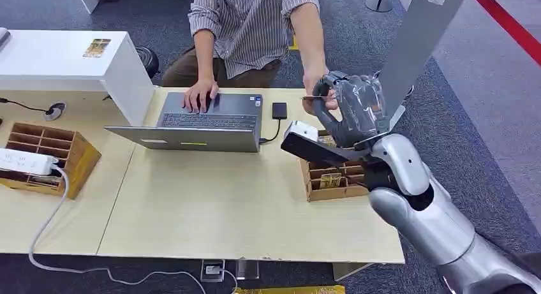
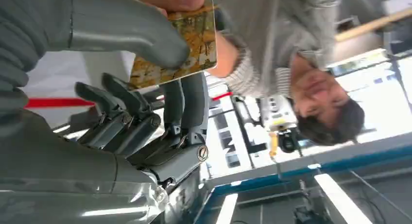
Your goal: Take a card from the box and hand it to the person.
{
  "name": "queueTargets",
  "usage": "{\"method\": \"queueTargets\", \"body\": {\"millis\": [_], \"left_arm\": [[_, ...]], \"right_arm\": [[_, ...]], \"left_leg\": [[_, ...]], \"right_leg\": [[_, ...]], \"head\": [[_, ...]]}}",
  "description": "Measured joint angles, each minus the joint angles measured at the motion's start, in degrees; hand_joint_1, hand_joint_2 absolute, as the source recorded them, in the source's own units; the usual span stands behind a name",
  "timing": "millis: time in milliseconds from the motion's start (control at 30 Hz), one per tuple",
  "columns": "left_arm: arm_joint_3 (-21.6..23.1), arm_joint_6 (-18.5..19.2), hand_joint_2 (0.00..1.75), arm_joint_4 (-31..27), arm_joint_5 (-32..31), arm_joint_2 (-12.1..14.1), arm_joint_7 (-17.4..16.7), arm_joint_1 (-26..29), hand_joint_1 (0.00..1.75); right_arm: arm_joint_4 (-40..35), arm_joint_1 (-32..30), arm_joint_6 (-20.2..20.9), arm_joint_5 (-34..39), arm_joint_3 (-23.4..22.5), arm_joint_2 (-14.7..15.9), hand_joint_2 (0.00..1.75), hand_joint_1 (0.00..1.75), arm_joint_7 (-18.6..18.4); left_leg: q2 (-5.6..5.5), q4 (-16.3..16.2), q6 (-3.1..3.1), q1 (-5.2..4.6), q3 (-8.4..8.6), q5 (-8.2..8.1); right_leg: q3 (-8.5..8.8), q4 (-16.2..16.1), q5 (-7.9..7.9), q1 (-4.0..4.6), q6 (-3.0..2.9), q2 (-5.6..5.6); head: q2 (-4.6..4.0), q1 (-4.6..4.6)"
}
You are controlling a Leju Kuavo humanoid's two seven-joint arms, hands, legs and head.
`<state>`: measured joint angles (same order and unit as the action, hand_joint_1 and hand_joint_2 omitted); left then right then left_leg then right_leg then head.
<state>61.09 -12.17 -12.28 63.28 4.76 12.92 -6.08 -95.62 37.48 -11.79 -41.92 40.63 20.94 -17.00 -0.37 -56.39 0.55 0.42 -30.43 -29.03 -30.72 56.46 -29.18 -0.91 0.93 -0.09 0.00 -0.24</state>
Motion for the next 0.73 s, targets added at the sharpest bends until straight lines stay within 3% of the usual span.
{"method": "queueTargets", "body": {"millis": [33,300,600,733], "left_arm": [[0.02,0.0,0.0,0.0,0.09,-0.02,-0.02,0.0,0.0],[0.46,-0.07,0.0,0.0,0.55,-0.07,0.35,0.14,0.0],[0.5,-0.57,0.0,0.0,0.74,-0.04,0.11,0.23,0.0],[0.52,-0.61,0.0,0.0,0.87,-0.04,0.44,0.27,0.0]], "right_arm": [[1.7,0.07,-1.57,-0.07,0.48,-0.63,1.75,0.0,0.7],[8.64,0.19,-2.96,1.13,2.16,-2.58,1.75,0.0,0.74],[10.68,-2.94,-4.52,3.67,1.75,-1.92,1.75,0.0,0.3],[10.7,-5.22,-5.61,13.41,0.28,-1.44,1.75,0.0,3.44]], "left_leg": [[-0.01,0.0,0.0,0.0,0.0,0.0],[-0.03,-0.02,0.0,-0.01,-0.02,0.0],[-0.02,-0.02,0.0,-0.01,-0.01,0.0],[-0.02,-0.03,0.0,-0.01,0.01,0.0]], "right_leg": [[0.0,0.0,0.0,0.0,0.0,-0.01],[-0.01,-0.01,0.0,-0.01,0.0,-0.05],[-0.05,-0.02,0.0,-0.01,0.0,-0.04],[-0.04,-0.02,0.0,-0.01,0.0,-0.04]], "head": [[0.0,-0.02],[0.0,0.13],[0.0,0.04],[0.0,0.04]]}}
